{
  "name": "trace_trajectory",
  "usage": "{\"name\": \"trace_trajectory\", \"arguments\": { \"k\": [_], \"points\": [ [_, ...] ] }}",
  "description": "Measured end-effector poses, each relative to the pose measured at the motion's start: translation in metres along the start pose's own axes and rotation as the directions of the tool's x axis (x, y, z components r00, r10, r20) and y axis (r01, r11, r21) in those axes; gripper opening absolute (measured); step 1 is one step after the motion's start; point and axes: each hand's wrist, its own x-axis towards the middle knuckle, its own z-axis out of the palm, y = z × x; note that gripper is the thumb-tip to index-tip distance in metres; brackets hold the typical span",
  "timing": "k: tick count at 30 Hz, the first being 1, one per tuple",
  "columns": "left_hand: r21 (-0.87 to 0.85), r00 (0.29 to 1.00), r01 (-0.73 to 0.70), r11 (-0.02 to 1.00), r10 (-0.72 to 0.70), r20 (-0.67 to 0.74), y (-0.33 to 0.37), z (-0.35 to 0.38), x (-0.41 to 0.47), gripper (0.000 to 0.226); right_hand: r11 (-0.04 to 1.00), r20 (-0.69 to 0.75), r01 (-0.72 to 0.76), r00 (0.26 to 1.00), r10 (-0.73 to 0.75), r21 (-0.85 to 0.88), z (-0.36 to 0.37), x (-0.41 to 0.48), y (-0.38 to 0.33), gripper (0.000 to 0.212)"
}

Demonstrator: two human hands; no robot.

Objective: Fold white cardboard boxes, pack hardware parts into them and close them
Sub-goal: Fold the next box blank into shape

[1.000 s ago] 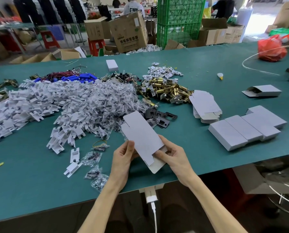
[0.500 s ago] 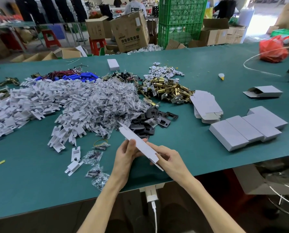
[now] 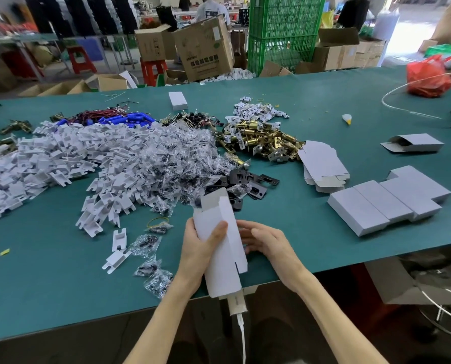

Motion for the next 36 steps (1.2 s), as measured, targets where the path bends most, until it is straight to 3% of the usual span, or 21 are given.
{"name": "trace_trajectory", "arguments": {
  "k": [4,10,14,20,26,29,36],
  "points": [
    [0.055,0.999,-0.027,0.998,0.024,0.046,-0.002,0.003,0.0,0.05,0.992,-0.04,0.021,0.999,-0.026,-0.128,0.006,0.0,0.004,0.026],
    [0.014,0.992,-0.041,0.999,0.039,0.118,-0.001,0.0,-0.001,0.032,0.999,-0.181,0.007,0.983,0.0,0.041,-0.001,0.002,0.008,0.022],
    [0.02,0.991,-0.031,0.999,0.028,0.13,-0.002,0.0,0.0,0.022,0.999,-0.236,0.037,0.971,-0.032,0.016,-0.002,0.002,0.012,0.016],
    [-0.018,0.993,-0.03,0.999,0.032,0.112,-0.001,0.0,0.0,0.024,0.999,-0.24,0.054,0.969,-0.051,0.007,0.0,0.002,0.013,0.016],
    [0.066,0.981,-0.041,0.997,0.028,0.193,-0.001,0.004,-0.003,0.023,0.991,-0.408,0.103,0.911,-0.058,0.089,-0.003,0.003,0.015,0.016],
    [0.069,0.987,-0.051,0.996,0.04,0.153,-0.003,0.002,-0.002,0.02,0.995,-0.381,0.089,0.922,-0.065,0.048,-0.002,0.003,0.014,0.017],
    [-0.014,0.996,-0.043,0.999,0.044,0.082,-0.003,0.001,-0.002,0.036,0.997,-0.311,0.077,0.947,-0.079,-0.02,0.003,0.004,0.014,0.015]
  ]
}}
